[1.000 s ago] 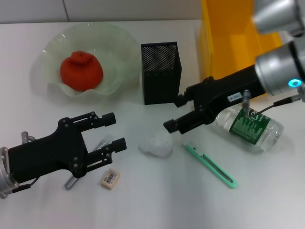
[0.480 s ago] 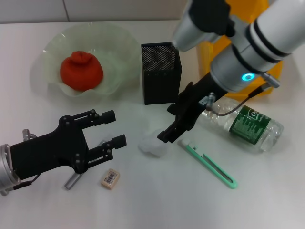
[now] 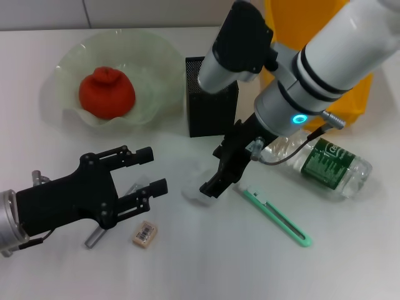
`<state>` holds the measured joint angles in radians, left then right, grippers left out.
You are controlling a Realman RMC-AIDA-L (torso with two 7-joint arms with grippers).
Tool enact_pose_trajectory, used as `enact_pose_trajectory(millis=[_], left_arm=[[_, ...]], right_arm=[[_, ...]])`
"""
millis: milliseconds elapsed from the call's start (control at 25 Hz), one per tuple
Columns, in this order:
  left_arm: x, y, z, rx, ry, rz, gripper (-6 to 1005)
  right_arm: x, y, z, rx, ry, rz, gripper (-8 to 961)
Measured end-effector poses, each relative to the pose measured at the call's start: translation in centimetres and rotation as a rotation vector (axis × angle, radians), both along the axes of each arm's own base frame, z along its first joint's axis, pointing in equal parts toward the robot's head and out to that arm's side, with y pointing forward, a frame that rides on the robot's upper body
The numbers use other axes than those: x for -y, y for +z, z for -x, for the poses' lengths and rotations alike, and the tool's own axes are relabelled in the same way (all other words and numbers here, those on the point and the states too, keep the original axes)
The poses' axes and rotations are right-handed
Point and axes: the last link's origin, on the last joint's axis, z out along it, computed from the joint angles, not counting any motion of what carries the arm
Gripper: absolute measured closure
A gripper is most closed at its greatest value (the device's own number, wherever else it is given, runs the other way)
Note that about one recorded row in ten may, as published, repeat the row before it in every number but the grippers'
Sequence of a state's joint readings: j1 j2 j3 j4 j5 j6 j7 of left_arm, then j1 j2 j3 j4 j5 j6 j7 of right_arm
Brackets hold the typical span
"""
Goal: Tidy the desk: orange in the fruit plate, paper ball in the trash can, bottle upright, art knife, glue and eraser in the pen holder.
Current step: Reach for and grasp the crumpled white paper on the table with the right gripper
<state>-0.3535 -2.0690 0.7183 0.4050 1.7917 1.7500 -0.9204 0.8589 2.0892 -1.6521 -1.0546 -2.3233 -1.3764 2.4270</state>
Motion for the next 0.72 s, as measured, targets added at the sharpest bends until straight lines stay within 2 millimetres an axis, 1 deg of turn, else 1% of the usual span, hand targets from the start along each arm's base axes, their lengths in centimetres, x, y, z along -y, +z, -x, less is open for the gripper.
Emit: enact_pose_trajectory(millis=[440, 720], left_arm=[[0.0, -0.2, 0.1, -0.003, 0.007, 0.0, 400], [0.0, -0.2, 0.1, -0.003, 0.01, 0.0, 399]], right_arm=[[0.2, -1.6, -0.4, -0.003, 0.024, -0.015, 132], [0.2, -2.2, -0.6, 0.0, 0.037, -0.023, 133]])
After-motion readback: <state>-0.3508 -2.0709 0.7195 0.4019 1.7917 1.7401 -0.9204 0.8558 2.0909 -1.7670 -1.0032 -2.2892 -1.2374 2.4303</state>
